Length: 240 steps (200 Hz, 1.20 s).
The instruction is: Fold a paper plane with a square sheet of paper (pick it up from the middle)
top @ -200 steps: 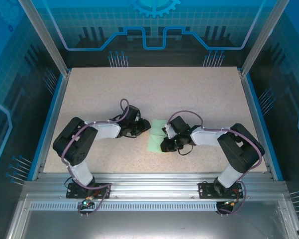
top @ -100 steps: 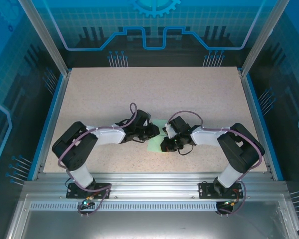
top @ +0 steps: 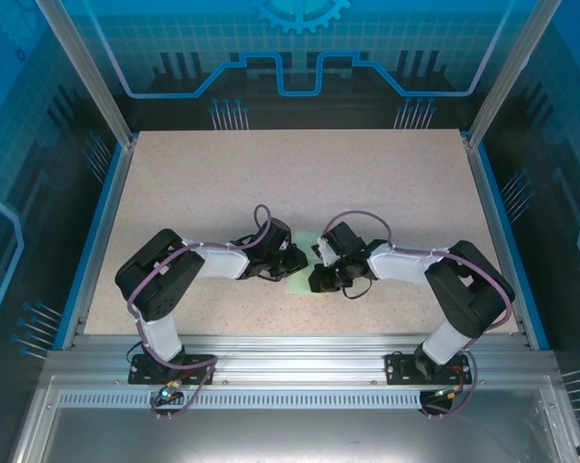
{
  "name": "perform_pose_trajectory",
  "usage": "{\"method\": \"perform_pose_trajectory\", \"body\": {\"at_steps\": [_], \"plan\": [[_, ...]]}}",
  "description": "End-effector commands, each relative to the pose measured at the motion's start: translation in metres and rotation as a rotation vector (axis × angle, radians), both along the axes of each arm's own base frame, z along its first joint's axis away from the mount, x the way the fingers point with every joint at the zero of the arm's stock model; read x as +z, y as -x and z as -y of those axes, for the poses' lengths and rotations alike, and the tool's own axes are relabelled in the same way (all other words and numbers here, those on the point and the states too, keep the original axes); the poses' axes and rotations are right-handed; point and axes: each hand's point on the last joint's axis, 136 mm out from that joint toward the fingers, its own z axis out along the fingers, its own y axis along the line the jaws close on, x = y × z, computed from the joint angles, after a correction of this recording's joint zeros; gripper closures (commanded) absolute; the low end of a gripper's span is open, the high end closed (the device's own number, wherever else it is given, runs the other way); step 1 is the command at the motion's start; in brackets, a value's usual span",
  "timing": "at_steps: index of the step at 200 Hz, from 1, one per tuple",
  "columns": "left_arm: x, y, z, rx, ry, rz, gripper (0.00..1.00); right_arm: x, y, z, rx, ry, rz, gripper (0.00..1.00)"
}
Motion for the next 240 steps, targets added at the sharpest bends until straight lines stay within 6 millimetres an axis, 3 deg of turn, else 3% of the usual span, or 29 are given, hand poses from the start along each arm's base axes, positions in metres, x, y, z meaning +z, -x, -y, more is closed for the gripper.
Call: {"method": "perform_pose_trajectory", "body": {"at_steps": [1,49,79,114,180,211,240], "plan": [[-0.027,0.011,-0.015,0.018,-0.070,-0.056,0.83,0.018,-0.007,-0.009,-0.018,-0.015,0.038,0.92],[-0.026,0.012,-0.013,0.021,-0.054,-0.057,0.82,0.004,-0.018,-0.017,-0.042,-0.002,0.012,0.91],[-0.028,0.012,-0.012,0.021,-0.047,-0.061,0.82,-0.019,-0.014,-0.006,-0.044,0.085,-0.037,0.91],[-0.031,0.012,-0.014,0.019,-0.057,-0.059,0.82,-0.028,-0.005,0.005,-0.049,0.115,-0.081,0.92],[-0.047,0.015,-0.014,0.009,-0.067,-0.078,0.82,-0.022,0.007,0.019,-0.080,0.077,-0.105,0.91],[-0.053,0.018,-0.013,0.008,-0.053,-0.090,0.82,-0.015,0.007,0.017,-0.087,0.044,-0.106,0.91],[-0.054,0.019,-0.013,0.004,-0.054,-0.090,0.82,0.005,-0.002,0.005,-0.091,-0.028,-0.070,0.91]]}}
